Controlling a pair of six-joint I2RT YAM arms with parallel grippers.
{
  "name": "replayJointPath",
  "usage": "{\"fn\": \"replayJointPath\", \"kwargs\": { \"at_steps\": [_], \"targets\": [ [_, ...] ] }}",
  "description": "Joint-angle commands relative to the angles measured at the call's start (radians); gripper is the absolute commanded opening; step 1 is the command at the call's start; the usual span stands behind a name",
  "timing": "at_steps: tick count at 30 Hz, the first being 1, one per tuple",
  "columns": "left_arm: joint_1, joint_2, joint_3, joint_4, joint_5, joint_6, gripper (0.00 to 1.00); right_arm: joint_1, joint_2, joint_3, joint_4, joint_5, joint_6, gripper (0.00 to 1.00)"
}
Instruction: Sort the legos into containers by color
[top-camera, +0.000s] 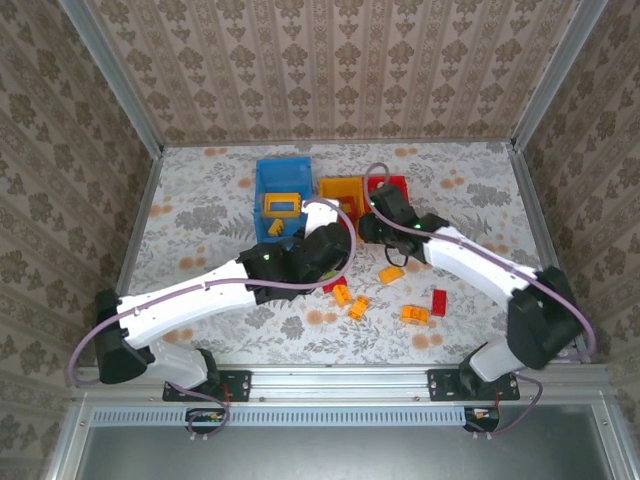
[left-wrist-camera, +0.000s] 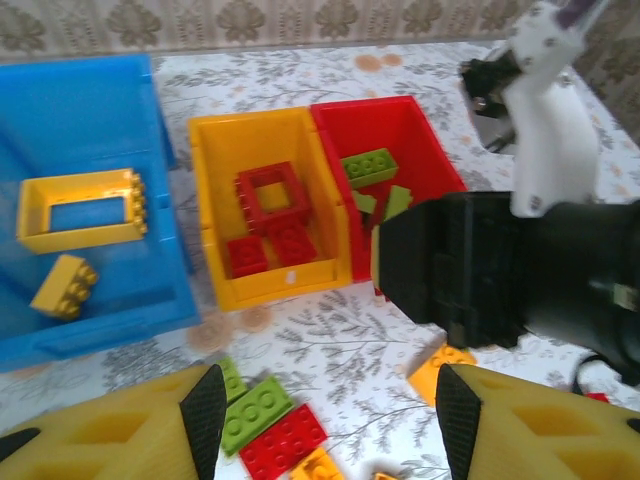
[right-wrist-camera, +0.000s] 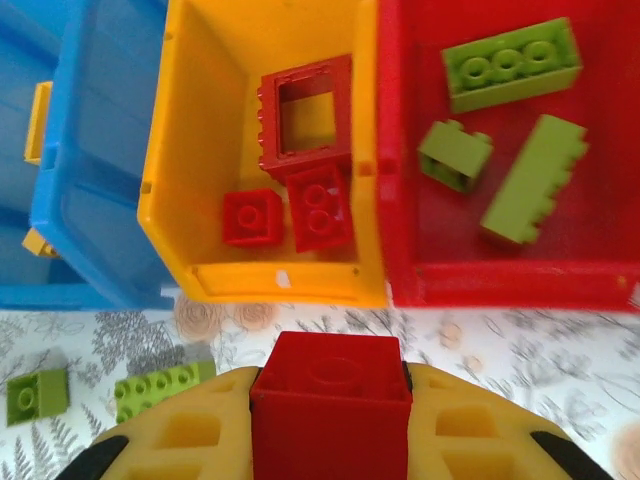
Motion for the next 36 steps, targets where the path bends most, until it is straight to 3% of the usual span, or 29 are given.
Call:
{"fn": "replayJointPath", "kwargs": {
  "at_steps": [1,9,21,25,30,36],
  "targets": [
    [0.009,-0.039,-0.043,-0.088,-0.069,-0.067,0.6,0.003,0.112,0.092,0.032,-0.054,-0.03,0.15],
    [0.011,-0.081,-0.152,-0.145,-0.021,-0.168,0.6,0.002,0.335,0.3,-0.006,-0.09,-0.035,0.15],
    [-0.002,-0.089,-0.221,-0.127,0.038,-0.191,0.6,-0.022,0.538,0.506,-0.014,-0.14,-0.032,0.2],
    [-0.037,-0.096,-0.219,-0.083,0.012,-0.147,0.61,-0.036,0.573,0.56,-0.032,-0.155,-0.04,0.31],
    [-0.123,-0.102,-0.167,0.018,-0.113,0.015,0.63,-0.043,0.593,0.604,-0.062,-0.192,-0.056,0.4],
    [-0.129,-0.077,-0.146,0.06,-0.137,0.074,0.65,-0.043,0.549,0.6,-0.08,-0.199,-0.07,0.54]
  ]
}}
